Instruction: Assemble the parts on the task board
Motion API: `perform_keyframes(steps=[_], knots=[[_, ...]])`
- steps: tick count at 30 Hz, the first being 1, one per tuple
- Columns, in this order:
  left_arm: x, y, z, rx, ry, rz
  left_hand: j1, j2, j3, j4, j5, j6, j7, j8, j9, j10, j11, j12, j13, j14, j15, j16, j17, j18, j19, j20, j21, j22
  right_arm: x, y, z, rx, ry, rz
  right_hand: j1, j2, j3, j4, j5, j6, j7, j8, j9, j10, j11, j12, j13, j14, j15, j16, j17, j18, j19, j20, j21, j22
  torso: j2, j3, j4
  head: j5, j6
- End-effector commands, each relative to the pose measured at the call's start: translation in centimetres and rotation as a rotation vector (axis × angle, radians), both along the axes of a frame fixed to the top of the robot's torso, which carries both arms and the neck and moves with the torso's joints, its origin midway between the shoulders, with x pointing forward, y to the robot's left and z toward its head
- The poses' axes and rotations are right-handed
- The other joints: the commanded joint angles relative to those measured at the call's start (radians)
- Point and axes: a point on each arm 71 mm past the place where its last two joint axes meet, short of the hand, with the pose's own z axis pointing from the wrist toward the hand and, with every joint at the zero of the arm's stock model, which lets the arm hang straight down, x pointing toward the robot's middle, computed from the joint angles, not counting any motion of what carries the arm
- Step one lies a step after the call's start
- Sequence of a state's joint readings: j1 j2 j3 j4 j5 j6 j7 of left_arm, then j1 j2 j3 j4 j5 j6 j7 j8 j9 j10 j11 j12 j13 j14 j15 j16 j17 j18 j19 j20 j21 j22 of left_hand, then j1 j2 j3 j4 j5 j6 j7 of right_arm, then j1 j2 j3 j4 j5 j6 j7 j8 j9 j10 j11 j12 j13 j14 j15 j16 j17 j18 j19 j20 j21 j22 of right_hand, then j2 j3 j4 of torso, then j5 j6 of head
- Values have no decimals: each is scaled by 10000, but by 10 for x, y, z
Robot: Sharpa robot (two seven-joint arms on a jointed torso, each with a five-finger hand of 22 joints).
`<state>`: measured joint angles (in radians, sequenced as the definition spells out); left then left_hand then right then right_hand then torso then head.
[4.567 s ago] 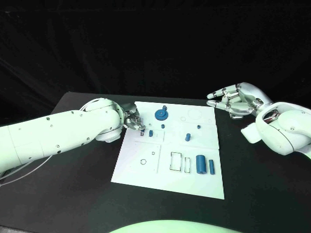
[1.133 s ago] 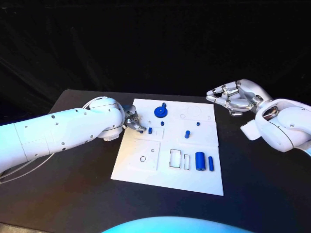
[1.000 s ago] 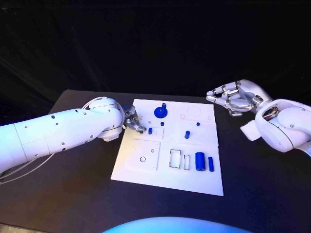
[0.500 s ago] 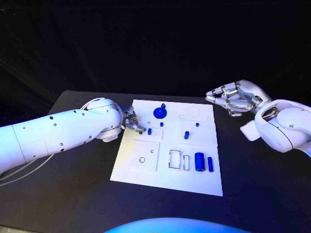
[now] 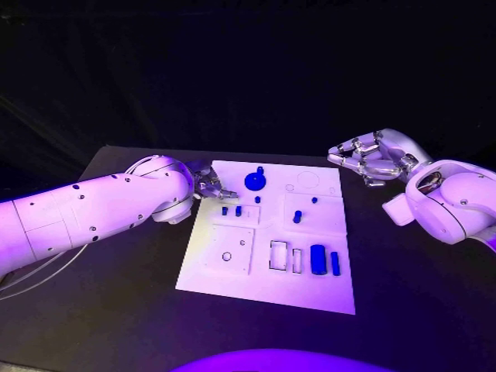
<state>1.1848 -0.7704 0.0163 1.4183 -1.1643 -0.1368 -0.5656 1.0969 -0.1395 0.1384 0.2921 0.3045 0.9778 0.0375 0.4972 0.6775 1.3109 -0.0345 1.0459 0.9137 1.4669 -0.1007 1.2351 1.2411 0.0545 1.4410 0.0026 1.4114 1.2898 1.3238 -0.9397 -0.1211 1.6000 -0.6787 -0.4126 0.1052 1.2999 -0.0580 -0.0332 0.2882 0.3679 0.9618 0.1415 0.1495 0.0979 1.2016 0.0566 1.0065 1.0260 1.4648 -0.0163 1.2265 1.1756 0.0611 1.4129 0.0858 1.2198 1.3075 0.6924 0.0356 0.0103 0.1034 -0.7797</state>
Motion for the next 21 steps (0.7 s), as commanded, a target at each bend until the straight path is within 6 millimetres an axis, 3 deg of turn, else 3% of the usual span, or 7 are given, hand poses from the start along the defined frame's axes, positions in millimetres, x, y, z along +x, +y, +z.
perform_keyframes(steps=[1,4,6,8,10,13,21], knots=[[3,-1,10,-1279,-866,247,-26,-10,-268,-1,35,-261,112,-173,-103,-300,95,-381,-425,277,145,-64,-13,191,-253,58,-335,-483,0,0,0,6,-73,90,-96,32,-74,-12,43,-64,8,-1,-14,-61,3,24,-11,240,-46,-50,-5,157,28,-10,-65,232,-2,5,-2,-8,41],[5,-3,16,-1855,-1356,69,388,101,-589,-31,46,-808,364,-509,-360,-1102,316,-1311,-1491,236,317,-156,-92,440,-843,194,-1203,-1724,0,0,0,9,-75,77,-96,32,-74,-12,43,-64,8,-1,-14,-61,3,24,-11,240,-46,-50,-5,157,28,-10,-65,232,-9,10,-7,-26,70],[5,-8,20,-2284,-1713,-299,958,234,-523,-73,39,-1230,605,-731,-583,-2073,541,-2180,-2313,-75,507,-768,-610,794,-1842,344,-2619,-3612,0,0,0,10,-77,72,-117,41,-91,-11,50,-66,8,0,-14,-60,3,30,-8,241,-45,-53,-3,160,24,-9,-79,225,-2,9,-11,-45,98],[5,-16,24,-2690,-2225,-933,1910,373,-227,-171,50,-1525,865,-984,-937,-2968,798,-2816,-2731,-547,769,-1712,-1496,1286,-3472,555,-5213,-6539,0,0,0,13,-82,70,-105,53,-91,-26,62,-66,7,2,-14,-64,2,29,-11,241,-46,-56,-3,160,24,-9,-81,225,8,3,-12,-76,125],[4,-25,26,-2829,-2729,-1712,2991,298,221,-582,132,-1679,1011,-1197,-1216,-3671,936,-3431,-3144,-1516,872,-3469,-3049,1262,-3514,696,-5588,-6788,0,0,0,15,-85,72,-94,58,-92,-36,68,-66,6,2,-14,-66,0,30,-11,240,-46,-61,-6,161,21,-10,-90,219,10,-1,-14,-102,169],[1,-41,28,-2499,-3398,-3044,3888,15,882,-850,114,-1650,1167,-1601,-1814,-4080,1095,-4305,-3955,-2192,1032,-4392,-3933,1295,-3440,835,-5940,-7036,0,0,0,17,-87,77,-67,69,-92,-60,82,-66,4,5,-14,-71,-2,29,-14,240,-48,-66,-5,163,20,-10,-99,216,15,-2,-13,-140,221],[-1,-67,23,-944,-4410,-5073,4029,-669,1418,-816,70,-953,1032,-2231,-3047,-3749,1101,-5476,-5507,-1671,997,-3992,-4217,1300,-2828,807,-6112,-7240,0,1,0,23,-78,104,-48,75,-93,-74,90,-66,3,6,-14,-70,-3,35,-10,240,-49,-70,-7,163,21,-10,-101,216,16,2,-12,-189,245]])
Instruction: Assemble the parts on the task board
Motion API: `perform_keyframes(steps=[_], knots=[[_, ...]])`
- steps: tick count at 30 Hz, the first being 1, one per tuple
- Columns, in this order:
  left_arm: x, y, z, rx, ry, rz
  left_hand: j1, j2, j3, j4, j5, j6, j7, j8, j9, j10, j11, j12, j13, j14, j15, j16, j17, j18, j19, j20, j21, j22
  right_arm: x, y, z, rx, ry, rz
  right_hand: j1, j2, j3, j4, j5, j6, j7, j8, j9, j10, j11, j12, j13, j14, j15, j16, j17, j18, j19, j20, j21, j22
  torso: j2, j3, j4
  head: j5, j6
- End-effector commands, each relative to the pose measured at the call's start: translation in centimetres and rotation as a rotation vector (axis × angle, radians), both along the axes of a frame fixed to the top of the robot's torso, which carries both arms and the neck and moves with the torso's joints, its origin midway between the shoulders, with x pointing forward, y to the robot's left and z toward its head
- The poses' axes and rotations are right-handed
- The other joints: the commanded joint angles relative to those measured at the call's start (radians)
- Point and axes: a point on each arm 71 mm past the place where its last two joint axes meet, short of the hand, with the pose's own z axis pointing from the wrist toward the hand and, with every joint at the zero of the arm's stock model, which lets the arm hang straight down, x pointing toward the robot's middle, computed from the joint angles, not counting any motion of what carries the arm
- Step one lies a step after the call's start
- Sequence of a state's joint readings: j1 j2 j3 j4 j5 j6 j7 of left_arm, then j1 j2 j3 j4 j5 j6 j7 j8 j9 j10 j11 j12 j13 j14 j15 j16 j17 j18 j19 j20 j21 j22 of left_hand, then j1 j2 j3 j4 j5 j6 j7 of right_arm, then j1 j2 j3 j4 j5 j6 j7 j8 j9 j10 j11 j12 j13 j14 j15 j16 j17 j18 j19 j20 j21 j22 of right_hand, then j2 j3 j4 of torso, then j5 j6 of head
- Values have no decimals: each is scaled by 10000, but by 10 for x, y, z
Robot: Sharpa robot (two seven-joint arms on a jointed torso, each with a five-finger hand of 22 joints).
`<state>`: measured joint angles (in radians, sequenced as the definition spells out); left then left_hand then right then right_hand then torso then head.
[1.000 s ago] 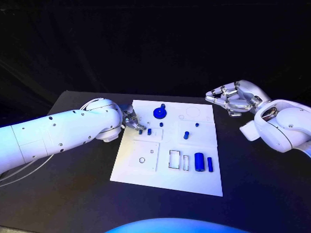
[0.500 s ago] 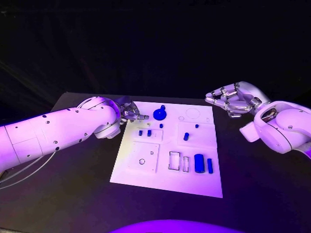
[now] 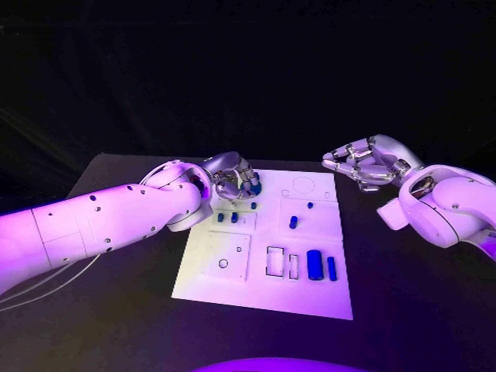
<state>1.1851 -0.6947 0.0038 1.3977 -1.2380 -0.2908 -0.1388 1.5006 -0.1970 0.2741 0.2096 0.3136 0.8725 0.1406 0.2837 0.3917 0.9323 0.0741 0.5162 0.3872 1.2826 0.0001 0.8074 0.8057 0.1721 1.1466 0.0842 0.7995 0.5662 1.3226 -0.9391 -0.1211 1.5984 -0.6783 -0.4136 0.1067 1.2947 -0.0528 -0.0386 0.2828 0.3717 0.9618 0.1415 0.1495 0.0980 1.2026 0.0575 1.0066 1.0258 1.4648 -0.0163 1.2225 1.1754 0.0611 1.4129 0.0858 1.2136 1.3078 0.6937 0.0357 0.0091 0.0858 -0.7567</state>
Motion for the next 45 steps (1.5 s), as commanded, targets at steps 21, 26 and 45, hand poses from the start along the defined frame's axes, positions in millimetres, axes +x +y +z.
perform_keyframes(steps=[21,26,45], knots=[[4,-28,-23,3341,-1199,-1897,-190,-125,224,-185,-158,945,-48,-744,-1528,516,53,-1379,-1985,1994,-42,4487,3145,-721,2441,-11,4363,5125,-1,3,-1,20,-63,165,38,36,-39,-44,73,-69,3,7,-15,-99,-14,15,-28,241,-51,-31,2,162,24,-12,-39,216,10,4,4,-78,-4],[6,-28,-27,3446,-1132,-1865,-163,-64,308,-213,-159,1009,-37,-764,-1589,574,63,-1433,-2071,2006,-44,4524,3121,-743,2481,-7,4479,5256,-1,4,-1,15,-60,187,45,39,-39,-48,78,-69,3,8,-15,-99,-14,18,-26,242,-51,-30,4,164,21,-12,-47,211,12,1,-3,-73,2],[9,-33,-31,3571,-972,-1865,-59,139,733,-355,-176,1300,-34,-850,-1811,1107,-3,-1488,-2288,1988,-86,4615,2998,-796,2553,-38,4806,5646,-1,6,-1,16,-49,232,55,41,-40,-55,84,-68,2,9,-15,-95,-15,25,-20,244,-51,-23,14,160,29,-12,-32,222,0,2,13,-145,-52]])
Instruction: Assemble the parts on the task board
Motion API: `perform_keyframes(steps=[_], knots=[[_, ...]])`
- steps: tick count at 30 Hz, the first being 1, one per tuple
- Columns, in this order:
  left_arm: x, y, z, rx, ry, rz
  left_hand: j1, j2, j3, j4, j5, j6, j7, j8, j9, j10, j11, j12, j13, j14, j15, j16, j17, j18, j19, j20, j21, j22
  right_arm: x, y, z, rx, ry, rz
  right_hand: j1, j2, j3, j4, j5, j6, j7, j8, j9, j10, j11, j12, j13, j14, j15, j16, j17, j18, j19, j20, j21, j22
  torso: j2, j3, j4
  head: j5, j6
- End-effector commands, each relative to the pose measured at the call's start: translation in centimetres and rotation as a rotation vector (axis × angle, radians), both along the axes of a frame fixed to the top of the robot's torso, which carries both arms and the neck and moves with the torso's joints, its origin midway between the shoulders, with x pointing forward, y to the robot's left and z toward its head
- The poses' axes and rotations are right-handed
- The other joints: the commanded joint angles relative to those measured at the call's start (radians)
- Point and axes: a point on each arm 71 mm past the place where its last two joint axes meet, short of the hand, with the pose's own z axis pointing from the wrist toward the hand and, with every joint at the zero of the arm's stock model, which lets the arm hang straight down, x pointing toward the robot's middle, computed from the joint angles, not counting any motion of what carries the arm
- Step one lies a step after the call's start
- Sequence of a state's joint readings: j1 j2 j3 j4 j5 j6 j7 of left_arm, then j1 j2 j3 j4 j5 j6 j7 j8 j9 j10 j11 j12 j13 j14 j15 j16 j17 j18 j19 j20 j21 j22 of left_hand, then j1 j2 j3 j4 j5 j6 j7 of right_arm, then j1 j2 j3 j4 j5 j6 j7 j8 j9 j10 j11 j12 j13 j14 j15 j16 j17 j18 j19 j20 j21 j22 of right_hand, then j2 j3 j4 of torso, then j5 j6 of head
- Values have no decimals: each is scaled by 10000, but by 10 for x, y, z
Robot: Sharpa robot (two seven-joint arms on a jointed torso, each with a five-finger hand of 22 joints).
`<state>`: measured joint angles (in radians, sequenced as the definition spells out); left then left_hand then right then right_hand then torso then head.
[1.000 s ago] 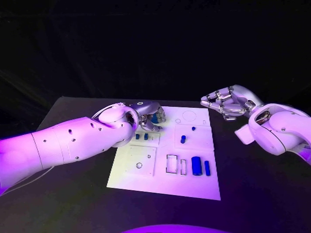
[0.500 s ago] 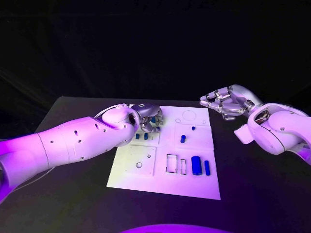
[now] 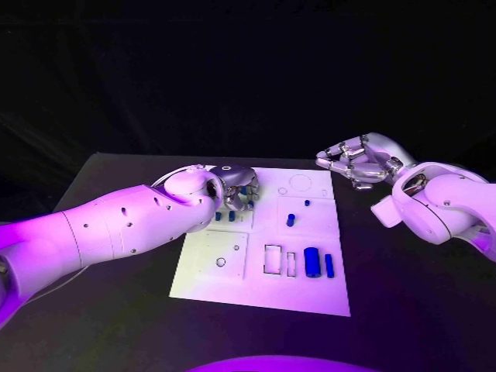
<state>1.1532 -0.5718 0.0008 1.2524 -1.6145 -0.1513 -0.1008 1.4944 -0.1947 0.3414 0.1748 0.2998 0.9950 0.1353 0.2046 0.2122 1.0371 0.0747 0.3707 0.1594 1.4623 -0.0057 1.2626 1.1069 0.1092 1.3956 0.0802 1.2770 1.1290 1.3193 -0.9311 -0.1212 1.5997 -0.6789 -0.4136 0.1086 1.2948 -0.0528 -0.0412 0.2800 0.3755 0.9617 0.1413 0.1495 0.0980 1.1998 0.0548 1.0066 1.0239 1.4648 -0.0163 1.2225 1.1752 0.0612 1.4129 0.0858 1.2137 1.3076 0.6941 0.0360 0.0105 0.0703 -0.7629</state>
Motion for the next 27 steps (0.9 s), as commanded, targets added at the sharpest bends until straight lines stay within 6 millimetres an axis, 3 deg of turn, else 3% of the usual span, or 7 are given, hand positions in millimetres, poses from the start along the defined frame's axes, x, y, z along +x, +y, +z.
perform_keyframes(steps=[1,27], knots=[[0,-1,-2,201,114,-10,7,120,73,-13,-38,78,19,-63,-21,65,-10,-38,-14,191,-29,65,-16,-167,62,1,34,21,0,2,0,-11,-66,130,54,41,-13,-27,46,-67,4,9,-16,-68,13,25,-1,244,-51,-23,17,160,29,-12,-32,224,-4,-1,-1,10,10],[3,-2,-5,251,339,52,-5,225,417,-139,-68,286,25,-145,-159,372,-31,-177,-145,173,-44,120,-104,-197,76,-8,193,212,0,2,0,-20,-57,165,84,55,-15,-47,61,-60,1,15,-14,-60,11,41,11,248,-53,-20,27,158,35,-13,-27,231,-14,4,7,4,-26]])
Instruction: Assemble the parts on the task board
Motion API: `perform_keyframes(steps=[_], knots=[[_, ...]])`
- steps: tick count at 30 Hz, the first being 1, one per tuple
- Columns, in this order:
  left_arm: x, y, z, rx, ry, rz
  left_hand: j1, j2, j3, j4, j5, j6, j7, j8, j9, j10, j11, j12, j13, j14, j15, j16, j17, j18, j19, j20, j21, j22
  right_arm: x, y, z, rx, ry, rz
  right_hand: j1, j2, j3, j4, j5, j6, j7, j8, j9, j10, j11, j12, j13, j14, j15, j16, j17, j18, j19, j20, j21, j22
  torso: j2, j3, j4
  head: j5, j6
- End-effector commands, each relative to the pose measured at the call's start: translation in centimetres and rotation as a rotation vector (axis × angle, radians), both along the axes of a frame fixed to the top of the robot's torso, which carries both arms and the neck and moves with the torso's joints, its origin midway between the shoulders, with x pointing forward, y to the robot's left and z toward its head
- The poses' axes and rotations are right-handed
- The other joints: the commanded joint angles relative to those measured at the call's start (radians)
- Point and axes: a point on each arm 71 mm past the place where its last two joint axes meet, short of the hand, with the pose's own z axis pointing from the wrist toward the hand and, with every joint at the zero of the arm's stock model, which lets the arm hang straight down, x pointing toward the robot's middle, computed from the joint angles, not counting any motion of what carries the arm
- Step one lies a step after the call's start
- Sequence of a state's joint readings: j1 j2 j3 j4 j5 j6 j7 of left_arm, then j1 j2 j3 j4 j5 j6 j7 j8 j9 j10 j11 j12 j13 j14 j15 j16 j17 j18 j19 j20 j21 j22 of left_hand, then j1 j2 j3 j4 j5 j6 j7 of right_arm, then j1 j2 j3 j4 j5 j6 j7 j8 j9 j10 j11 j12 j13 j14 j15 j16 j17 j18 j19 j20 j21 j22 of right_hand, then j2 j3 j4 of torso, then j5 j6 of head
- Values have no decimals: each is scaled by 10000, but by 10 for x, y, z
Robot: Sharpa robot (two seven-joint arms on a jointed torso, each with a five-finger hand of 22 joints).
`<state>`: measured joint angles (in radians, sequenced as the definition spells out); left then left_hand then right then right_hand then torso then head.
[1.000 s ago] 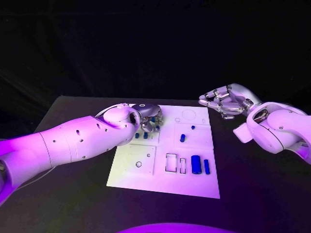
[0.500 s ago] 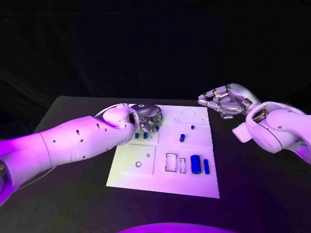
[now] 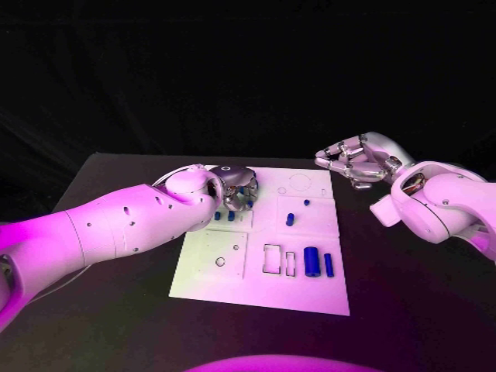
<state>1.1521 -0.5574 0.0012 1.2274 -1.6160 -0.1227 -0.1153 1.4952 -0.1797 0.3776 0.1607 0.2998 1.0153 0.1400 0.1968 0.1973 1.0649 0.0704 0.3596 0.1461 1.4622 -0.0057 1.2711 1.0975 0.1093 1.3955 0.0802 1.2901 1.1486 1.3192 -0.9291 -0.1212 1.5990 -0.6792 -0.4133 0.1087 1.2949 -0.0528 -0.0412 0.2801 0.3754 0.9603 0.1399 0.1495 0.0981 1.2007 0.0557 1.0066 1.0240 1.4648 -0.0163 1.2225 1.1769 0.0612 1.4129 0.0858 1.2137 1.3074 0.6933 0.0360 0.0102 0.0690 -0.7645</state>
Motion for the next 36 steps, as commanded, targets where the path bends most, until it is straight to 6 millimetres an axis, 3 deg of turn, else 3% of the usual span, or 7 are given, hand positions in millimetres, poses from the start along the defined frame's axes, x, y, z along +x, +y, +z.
perform_keyframes(steps=[1,9,13,15,26,28,36], knots=[[-1,-3,-1,-21,114,-125,-19,76,66,-1,-71,95,-26,-71,-16,111,9,-75,-18,173,-46,37,-14,-199,77,-9,68,23,0,2,0,-21,-55,151,89,59,-17,-50,65,-44,15,17,-14,-69,1,42,11,249,-54,-21,10,158,35,-14,-27,233,-6,4,11,19,-17],[-1,-3,-1,-31,139,-115,1,182,272,-140,-119,399,-93,-64,-57,494,-76,-180,-71,161,-117,70,-72,-218,100,-51,180,168,0,1,0,-21,-57,150,90,60,-17,-51,65,-43,15,17,-14,-69,1,42,11,249,-54,-21,10,158,35,-14,-27,234,-10,1,-9,11,-18],[-1,-2,0,-149,-50,-80,227,381,622,-469,-613,810,-138,1,-36,956,-159,-306,-71,151,-191,94,-121,-264,183,-117,366,415,0,1,0,-21,-63,144,90,60,-17,-51,65,-43,15,17,-14,-69,1,42,11,249,-54,-21,10,158,35,-14,-27,234,-2,2,-5,6,4],[0,-2,1,-263,-132,-29,218,398,718,-533,-693,886,-146,-8,-36,1054,-175,-368,-75,149,-199,103,-133,-275,201,-130,411,474,0,1,0,-21,-66,144,90,60,-17,-51,65,-43,15,17,-14,-69,1,42,11,249,-54,-21,10,158,35,-14,-27,234,-5,-3,2,1,9],[2,5,7,-921,-571,243,20,317,1132,-821,-746,1054,-124,-173,-78,1337,-174,-775,-117,143,-199,149,-195,-304,239,-157,548,645,0,1,0,-27,-83,122,90,60,-17,-51,65,-43,15,17,-14,-69,1,42,11,249,-54,-21,10,158,35,-14,-27,234,-16,-5,2,-3,86],[1,6,10,-1112,-591,260,-36,282,1193,-871,-747,1046,-104,-228,-95,1349,-151,-867,-127,142,-192,160,-206,-304,235,-153,555,650,0,1,0,-28,-83,119,90,60,-17,-51,65,-43,15,17,-14,-69,1,42,11,249,-54,-21,10,158,35,-14,-27,234,-16,-3,0,-11,144],[-3,20,27,-1757,-488,502,-186,194,1226,-939,-769,1069,-75,-303,-117,1399,-136,-997,-125,141,-169,183,-222,-309,238,-140,580,681,1,0,-1,-34,-82,98,90,60,-17,-51,65,-43,15,17,-14,-69,1,42,11,249,-54,-21,10,158,35,-14,-27,234,-56,0,40,22,211]])
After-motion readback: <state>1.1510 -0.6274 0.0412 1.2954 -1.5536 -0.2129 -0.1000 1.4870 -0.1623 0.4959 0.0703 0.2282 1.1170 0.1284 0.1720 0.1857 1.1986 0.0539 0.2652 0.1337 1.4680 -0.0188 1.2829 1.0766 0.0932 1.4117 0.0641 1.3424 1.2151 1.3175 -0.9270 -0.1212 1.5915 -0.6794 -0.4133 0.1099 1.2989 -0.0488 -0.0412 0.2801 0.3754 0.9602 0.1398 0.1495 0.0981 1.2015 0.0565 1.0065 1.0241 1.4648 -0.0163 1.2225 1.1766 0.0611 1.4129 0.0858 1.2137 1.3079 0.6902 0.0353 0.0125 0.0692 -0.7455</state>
